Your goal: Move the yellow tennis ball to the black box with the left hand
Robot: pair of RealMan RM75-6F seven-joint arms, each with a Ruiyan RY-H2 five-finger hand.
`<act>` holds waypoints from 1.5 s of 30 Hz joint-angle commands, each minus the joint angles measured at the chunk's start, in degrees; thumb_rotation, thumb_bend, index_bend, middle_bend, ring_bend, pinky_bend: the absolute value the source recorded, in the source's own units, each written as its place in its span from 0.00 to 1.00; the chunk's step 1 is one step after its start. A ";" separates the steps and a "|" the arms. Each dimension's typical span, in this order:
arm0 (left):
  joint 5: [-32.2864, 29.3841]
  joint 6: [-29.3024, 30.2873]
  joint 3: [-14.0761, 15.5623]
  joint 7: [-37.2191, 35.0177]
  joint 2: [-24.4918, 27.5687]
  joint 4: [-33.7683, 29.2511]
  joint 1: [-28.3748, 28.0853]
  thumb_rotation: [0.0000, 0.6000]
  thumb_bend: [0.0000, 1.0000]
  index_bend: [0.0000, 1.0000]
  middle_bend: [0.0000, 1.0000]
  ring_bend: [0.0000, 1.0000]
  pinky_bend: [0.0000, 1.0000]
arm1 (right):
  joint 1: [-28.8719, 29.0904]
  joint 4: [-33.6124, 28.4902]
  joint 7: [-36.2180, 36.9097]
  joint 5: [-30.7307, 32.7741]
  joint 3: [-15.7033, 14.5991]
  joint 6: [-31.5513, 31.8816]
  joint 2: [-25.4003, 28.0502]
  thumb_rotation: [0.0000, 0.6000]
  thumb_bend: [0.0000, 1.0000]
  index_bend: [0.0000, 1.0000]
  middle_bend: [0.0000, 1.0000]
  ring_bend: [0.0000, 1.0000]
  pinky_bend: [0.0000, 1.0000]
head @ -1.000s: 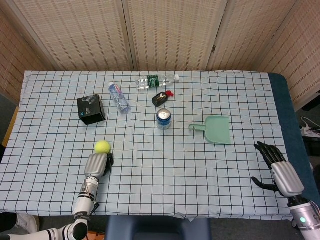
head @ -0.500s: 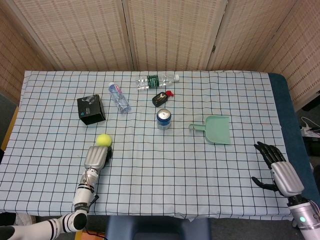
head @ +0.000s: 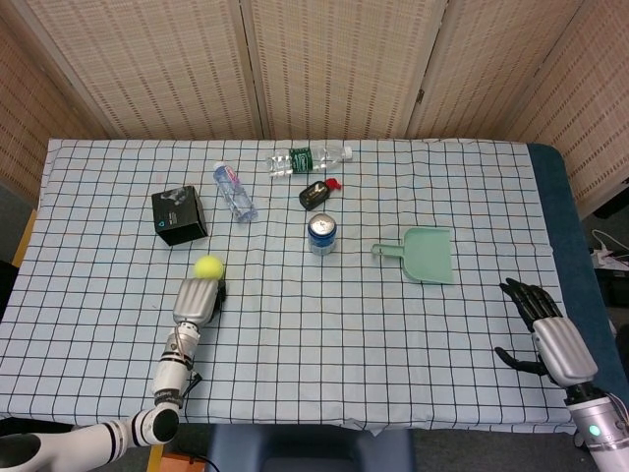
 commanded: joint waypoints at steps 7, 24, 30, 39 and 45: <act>-1.98 -2.21 -0.57 0.62 -1.28 4.80 -2.28 1.00 0.83 0.58 0.66 0.66 0.87 | 0.09 -0.02 0.08 0.27 0.04 -0.35 0.05 1.00 0.16 0.00 0.00 0.00 0.00; -5.03 -0.86 -3.75 0.63 -2.83 4.42 -5.45 1.00 0.83 0.58 0.66 0.66 0.87 | 0.22 -0.06 0.12 0.42 0.00 -0.81 0.07 1.00 0.16 0.00 0.00 0.00 0.00; -6.53 -1.23 -5.02 0.88 -4.24 6.60 -7.17 1.00 0.83 0.58 0.66 0.66 0.87 | 0.20 -0.07 0.25 0.52 0.10 -0.73 0.13 1.00 0.16 0.00 0.00 0.00 0.00; -7.11 -1.95 -5.41 0.91 -5.39 10.72 -8.95 1.00 0.83 0.58 0.65 0.66 0.87 | 0.25 0.00 0.23 0.82 0.22 -0.93 0.10 1.00 0.16 0.00 0.00 0.00 0.00; -7.64 -2.05 -6.88 -0.16 -6.62 14.01 -10.39 1.00 0.83 0.55 0.64 0.66 0.86 | 0.35 0.13 0.26 1.38 0.38 -1.39 0.06 1.00 0.16 0.00 0.00 0.00 0.00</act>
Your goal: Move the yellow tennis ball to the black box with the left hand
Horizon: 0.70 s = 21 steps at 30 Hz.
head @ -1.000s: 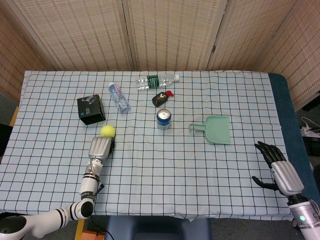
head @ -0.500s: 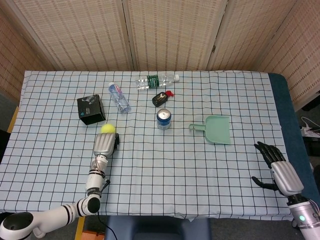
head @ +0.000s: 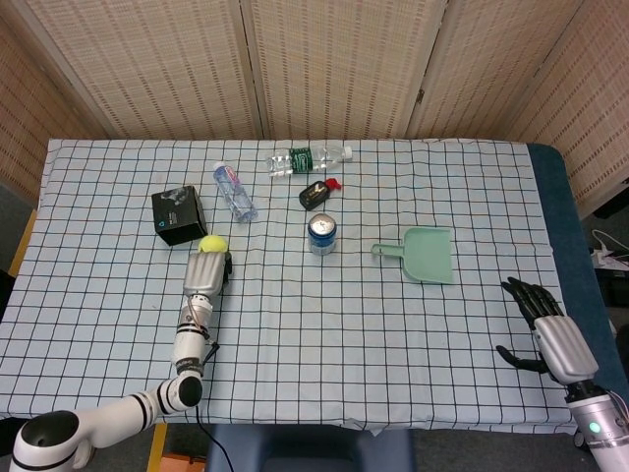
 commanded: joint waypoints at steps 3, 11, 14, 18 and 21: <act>-0.29 0.29 -1.16 -0.74 -1.33 2.80 -1.29 1.00 0.83 0.54 0.63 0.65 0.86 | 0.10 0.10 0.13 0.40 0.14 -0.36 -0.01 1.00 0.16 0.00 0.00 0.00 0.00; 0.12 -0.09 -1.47 -2.37 -2.68 5.96 -2.05 1.00 0.83 0.50 0.58 0.60 0.82 | 0.17 0.18 0.28 0.71 0.27 -0.65 0.00 1.00 0.16 0.00 0.00 0.00 0.00; 0.29 -0.35 -1.40 -2.70 -2.96 6.88 -2.19 1.00 0.83 0.49 0.58 0.60 0.82 | 0.20 0.21 0.30 0.74 0.28 -0.73 -0.01 1.00 0.16 0.00 0.00 0.00 0.00; 0.03 -0.84 -1.45 -2.27 -3.25 8.24 -2.46 1.00 0.83 0.47 0.57 0.57 0.81 | 0.24 0.26 0.28 0.86 0.28 -0.94 -0.01 1.00 0.16 0.00 0.00 0.00 0.00; -0.58 -1.71 -1.96 -2.47 -3.28 8.74 -2.70 1.00 0.83 0.44 0.53 0.54 0.78 | 0.29 0.25 0.31 0.95 0.31 -1.07 -0.02 1.00 0.16 0.00 0.00 0.00 0.00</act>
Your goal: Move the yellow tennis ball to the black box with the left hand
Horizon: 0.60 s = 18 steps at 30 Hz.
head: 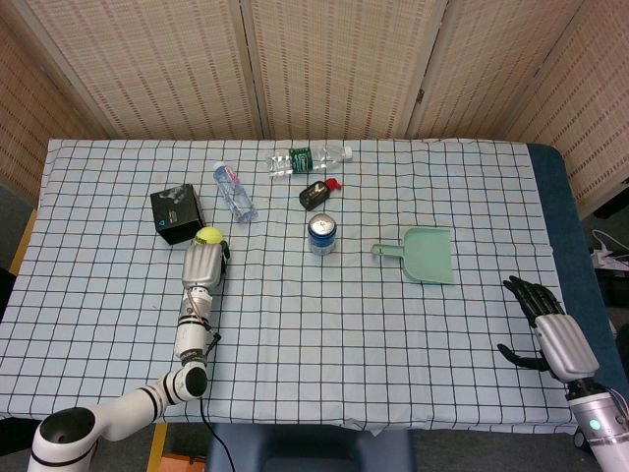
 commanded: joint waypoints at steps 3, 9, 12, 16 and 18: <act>-0.42 -0.88 -0.68 -0.76 -0.04 0.68 -0.41 1.00 0.83 0.41 0.49 0.50 0.74 | 0.05 0.00 0.13 0.16 0.04 -0.20 0.03 1.00 0.16 0.00 0.00 0.00 0.00; -0.31 -1.02 -0.90 -1.37 -0.37 1.66 -0.67 1.00 0.83 0.35 0.45 0.47 0.72 | 0.10 -0.09 0.30 0.19 0.03 -0.37 0.11 1.00 0.16 0.00 0.00 0.00 0.00; -0.93 -1.15 -1.17 -0.95 -0.55 1.84 -0.72 1.00 0.83 0.32 0.42 0.45 0.70 | 0.12 -0.12 0.38 0.14 0.01 -0.40 0.15 1.00 0.16 0.00 0.00 0.00 0.00; -1.83 -1.68 -1.54 -0.53 -0.46 1.49 -0.77 1.00 0.83 0.28 0.37 0.41 0.68 | 0.13 -0.15 0.33 0.13 -0.02 -0.48 0.16 1.00 0.16 0.00 0.00 0.00 0.00; -2.19 -2.11 -1.78 -0.63 -0.29 1.23 -0.82 1.00 0.82 0.26 0.34 0.39 0.66 | 0.13 -0.14 0.34 0.10 -0.04 -0.49 0.15 1.00 0.16 0.00 0.00 0.00 0.00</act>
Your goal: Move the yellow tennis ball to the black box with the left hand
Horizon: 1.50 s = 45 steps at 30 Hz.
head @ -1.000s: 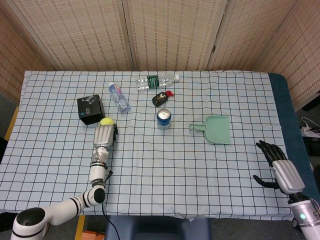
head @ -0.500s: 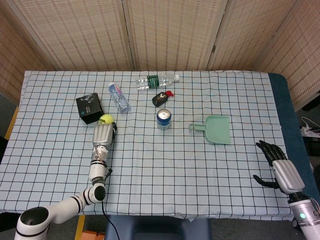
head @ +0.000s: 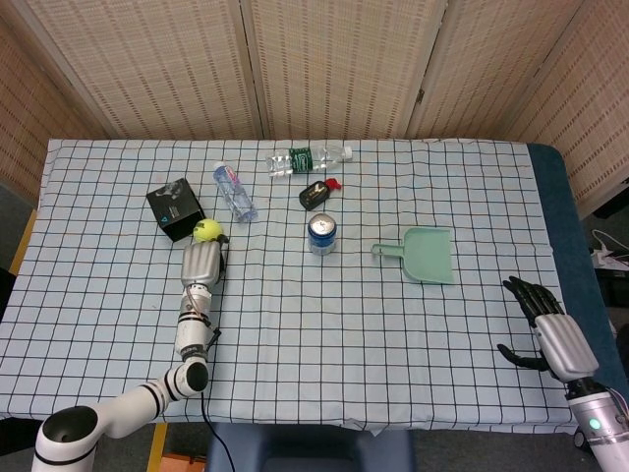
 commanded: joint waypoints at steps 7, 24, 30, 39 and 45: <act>-0.71 -0.65 -1.01 -0.73 0.92 -0.89 -0.56 1.00 0.80 0.24 0.32 0.36 0.60 | 0.04 0.02 0.07 -0.09 -0.07 -0.11 -0.02 1.00 0.16 0.00 0.00 0.00 0.00; -4.52 -0.21 -4.06 -1.24 0.16 -0.13 -1.64 1.00 0.69 0.25 0.34 0.35 0.42 | 0.15 0.07 0.18 0.01 -0.18 -0.56 -0.07 1.00 0.16 0.00 0.00 0.00 0.00; -4.35 -1.29 -4.83 -3.83 0.10 1.32 -2.28 1.00 0.67 0.25 0.32 0.32 0.38 | 0.16 0.04 0.20 -0.05 -0.19 -0.52 -0.07 1.00 0.16 0.00 0.00 0.00 0.00; -5.02 -3.17 -5.22 -5.25 -0.33 4.37 -3.19 1.00 0.64 0.24 0.30 0.30 0.35 | 0.18 0.03 0.25 0.10 -0.17 -0.65 -0.03 1.00 0.16 0.00 0.00 0.00 0.00; -6.11 -4.52 -5.57 -5.40 -0.74 7.15 -3.61 1.00 0.63 0.24 0.29 0.29 0.32 | 0.23 0.08 0.21 0.16 -0.18 -0.81 -0.09 1.00 0.16 0.00 0.00 0.00 0.00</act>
